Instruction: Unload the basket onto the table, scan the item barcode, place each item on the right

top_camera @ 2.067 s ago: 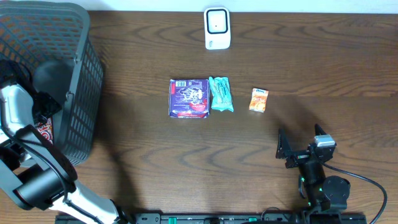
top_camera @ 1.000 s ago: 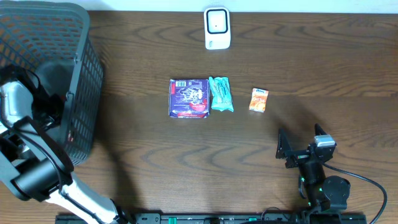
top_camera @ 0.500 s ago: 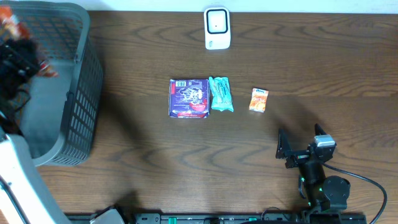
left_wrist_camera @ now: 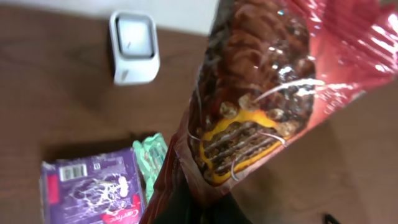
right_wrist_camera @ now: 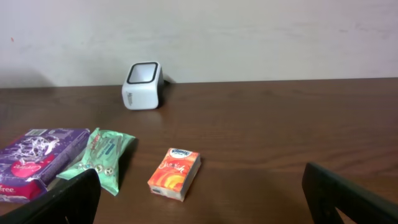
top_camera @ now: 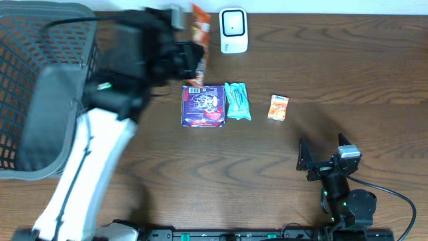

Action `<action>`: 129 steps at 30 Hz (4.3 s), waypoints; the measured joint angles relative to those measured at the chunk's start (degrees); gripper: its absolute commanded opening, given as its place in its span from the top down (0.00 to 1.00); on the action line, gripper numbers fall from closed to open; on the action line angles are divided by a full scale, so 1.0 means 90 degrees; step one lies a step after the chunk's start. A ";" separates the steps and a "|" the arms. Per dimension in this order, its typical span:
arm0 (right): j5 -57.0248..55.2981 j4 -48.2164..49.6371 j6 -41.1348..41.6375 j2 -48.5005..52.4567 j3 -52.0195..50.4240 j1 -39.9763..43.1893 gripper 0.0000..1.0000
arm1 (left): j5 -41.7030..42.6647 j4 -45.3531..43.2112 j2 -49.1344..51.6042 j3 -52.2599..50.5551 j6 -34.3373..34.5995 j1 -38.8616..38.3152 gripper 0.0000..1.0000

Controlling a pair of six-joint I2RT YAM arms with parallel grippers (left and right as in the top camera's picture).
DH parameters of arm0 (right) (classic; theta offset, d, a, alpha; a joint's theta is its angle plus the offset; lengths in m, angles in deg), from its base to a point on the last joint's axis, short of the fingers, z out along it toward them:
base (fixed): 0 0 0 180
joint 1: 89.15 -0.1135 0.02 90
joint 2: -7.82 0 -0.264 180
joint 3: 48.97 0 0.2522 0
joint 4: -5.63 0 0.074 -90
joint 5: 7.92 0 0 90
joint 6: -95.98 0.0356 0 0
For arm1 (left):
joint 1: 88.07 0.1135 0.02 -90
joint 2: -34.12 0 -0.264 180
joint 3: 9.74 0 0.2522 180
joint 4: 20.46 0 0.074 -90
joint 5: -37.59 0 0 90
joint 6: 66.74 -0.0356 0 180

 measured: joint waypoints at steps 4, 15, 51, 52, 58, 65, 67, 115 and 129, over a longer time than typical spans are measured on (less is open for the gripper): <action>0.0000 0.0000 0.0000 0.0000 -0.0002 0.0000 0.01 | -0.0855 -0.0151 0.0765 -0.0002 0.0661 -0.0619 0.93; 0.0000 0.0000 0.0000 0.0000 0.0000 0.0000 0.01 | -0.1389 -0.0398 0.2659 -0.0019 0.3053 -0.1491 0.90; 0.0000 0.0000 0.0000 0.0000 0.0000 0.0000 0.01 | -0.1275 0.3011 -0.1513 -0.0036 0.0070 0.0488 0.02; 0.0000 0.0000 0.0000 0.0000 0.0000 0.0000 0.01 | -0.1396 0.3172 -0.1593 -0.0036 0.0049 0.0583 0.02; 0.0000 0.0000 0.0000 0.0000 0.0000 0.0000 0.01 | -0.1780 0.3976 -0.1722 -0.0039 -0.0036 0.0954 0.02; 0.0000 0.0017 0.0000 0.0000 -0.0002 0.0000 0.01 | -0.1860 0.4583 -0.1613 -0.0039 -0.0049 0.0954 0.02; 0.0063 0.0202 0.0177 0.0002 -0.0002 0.0000 0.01 | -0.1872 0.4699 -0.1596 -0.0039 -0.0049 0.0954 0.02; 0.1015 -0.4828 -0.0636 1.1344 0.8619 0.0000 0.30 | -0.1875 0.4731 -0.1591 -0.0056 -0.0049 0.0954 0.02; 0.1897 -0.4442 -0.1773 1.3051 0.8672 0.0012 0.60 | -0.1875 0.4731 -0.1591 -0.0056 -0.0049 0.0954 0.02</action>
